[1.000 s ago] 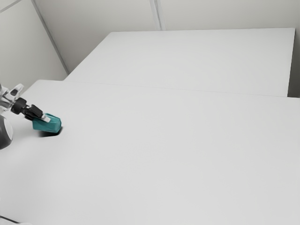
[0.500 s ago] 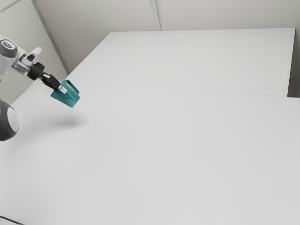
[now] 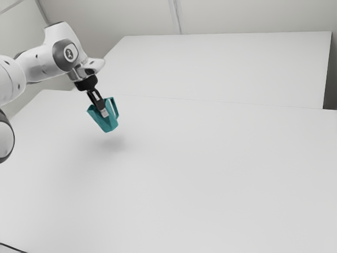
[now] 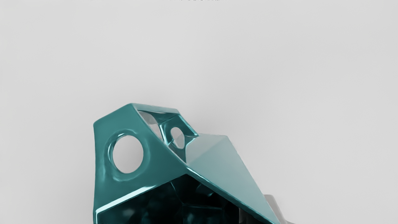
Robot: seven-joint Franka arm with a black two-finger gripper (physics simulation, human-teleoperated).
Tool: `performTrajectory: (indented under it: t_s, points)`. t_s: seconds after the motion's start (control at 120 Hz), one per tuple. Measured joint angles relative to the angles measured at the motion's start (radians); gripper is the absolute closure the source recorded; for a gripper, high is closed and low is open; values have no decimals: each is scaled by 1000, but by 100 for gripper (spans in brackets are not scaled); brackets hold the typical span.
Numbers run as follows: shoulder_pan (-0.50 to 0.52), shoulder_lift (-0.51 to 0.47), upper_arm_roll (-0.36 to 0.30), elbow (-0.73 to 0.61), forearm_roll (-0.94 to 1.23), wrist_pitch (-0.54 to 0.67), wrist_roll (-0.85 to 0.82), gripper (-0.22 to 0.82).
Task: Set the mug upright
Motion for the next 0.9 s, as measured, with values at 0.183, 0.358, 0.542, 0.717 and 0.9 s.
performTrajectory:
  t_s: [0.183, 0.358, 0.542, 0.717, 0.9]
  points:
    - [-53, -106, -5, -200, 91, 184, -44, 79]
    - [-68, -194, -13, -362, 135, 326, -83, 79]
    - [-71, -240, -29, -463, 171, 439, -119, 79]
    - [-79, -238, -34, -514, 182, 512, -148, 79]
    - [-77, -234, -34, -540, 176, 516, -181, 79]
